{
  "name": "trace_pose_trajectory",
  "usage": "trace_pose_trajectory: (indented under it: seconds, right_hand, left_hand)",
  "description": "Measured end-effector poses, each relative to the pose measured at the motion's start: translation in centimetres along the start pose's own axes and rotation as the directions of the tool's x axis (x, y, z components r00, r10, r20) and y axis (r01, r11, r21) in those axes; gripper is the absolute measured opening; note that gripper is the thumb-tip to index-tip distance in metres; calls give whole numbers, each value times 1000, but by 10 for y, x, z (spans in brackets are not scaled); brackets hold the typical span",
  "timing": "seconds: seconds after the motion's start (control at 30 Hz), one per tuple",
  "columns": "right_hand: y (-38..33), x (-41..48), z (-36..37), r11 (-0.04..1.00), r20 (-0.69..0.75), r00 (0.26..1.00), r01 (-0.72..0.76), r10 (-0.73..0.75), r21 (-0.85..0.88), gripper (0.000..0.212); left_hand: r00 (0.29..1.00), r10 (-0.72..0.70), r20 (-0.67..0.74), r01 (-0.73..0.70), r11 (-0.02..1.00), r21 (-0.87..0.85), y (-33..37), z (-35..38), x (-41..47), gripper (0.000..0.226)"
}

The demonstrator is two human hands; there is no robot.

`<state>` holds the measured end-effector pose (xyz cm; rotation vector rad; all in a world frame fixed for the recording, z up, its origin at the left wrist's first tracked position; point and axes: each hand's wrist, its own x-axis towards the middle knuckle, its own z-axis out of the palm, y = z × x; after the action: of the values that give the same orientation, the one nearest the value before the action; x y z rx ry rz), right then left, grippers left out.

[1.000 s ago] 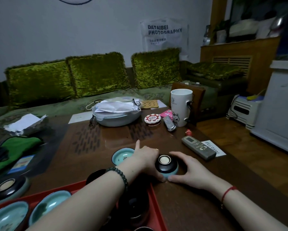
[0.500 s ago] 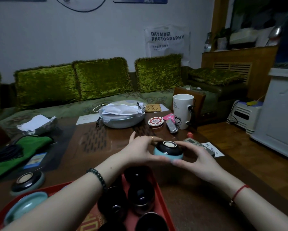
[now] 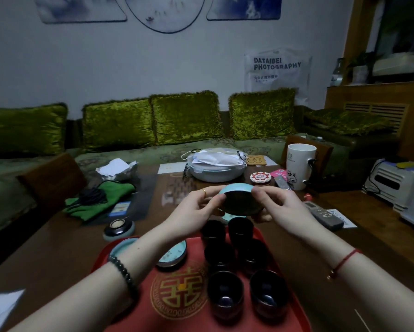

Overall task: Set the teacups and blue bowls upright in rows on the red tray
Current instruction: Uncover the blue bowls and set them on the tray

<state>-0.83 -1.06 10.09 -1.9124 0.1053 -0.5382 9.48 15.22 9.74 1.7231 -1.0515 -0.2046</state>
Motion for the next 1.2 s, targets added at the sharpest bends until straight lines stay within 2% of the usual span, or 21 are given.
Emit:
trace_pose_trajectory:
  seconds: [0.13, 0.3, 0.47, 0.63, 0.73, 0.8, 0.87, 0.97, 1.2]
  right_hand:
    - [-16, -6, 32, 975, 92, 992, -100, 83, 197, 34]
    - [-20, -17, 68, 944, 164, 980, -155, 110, 290, 12]
    - [-18, -33, 100, 946, 251, 965, -152, 79, 286, 37]
    - [-10, -48, 126, 991, 297, 952, -102, 72, 87, 74]
    - [-2, -56, 143, 998, 301, 951, -59, 65, -29, 87]
    - [5, -60, 151, 997, 261, 965, -10, 30, -76, 86]
    - [13, -64, 159, 996, 240, 971, 7, 14, -85, 82]
    - [24, -68, 166, 995, 234, 972, -10, 34, -104, 80]
    - [37, -74, 172, 977, 236, 970, -15, 66, -214, 82]
  left_hand:
    - [996, -22, -83, 13, 994, -108, 0, -17, -30, 24]
    - [977, -134, -165, 95, 970, -222, -8, -36, -66, 22]
    - [968, -217, -127, 179, 949, -259, -18, -53, -105, 39]
    - [958, -274, -81, 255, 948, -189, -31, -65, -133, 71]
    - [948, -308, -87, 303, 951, -60, -44, -66, -143, 74]
    - [947, -297, -120, 301, 953, 16, -53, -66, -148, 71]
    - [955, -256, -152, 281, 944, 174, -60, -67, -152, 73]
    - [962, -218, -167, 269, 868, 417, -70, -70, -157, 79]
    - [957, -242, -161, 288, 727, 623, -84, -64, -160, 83]
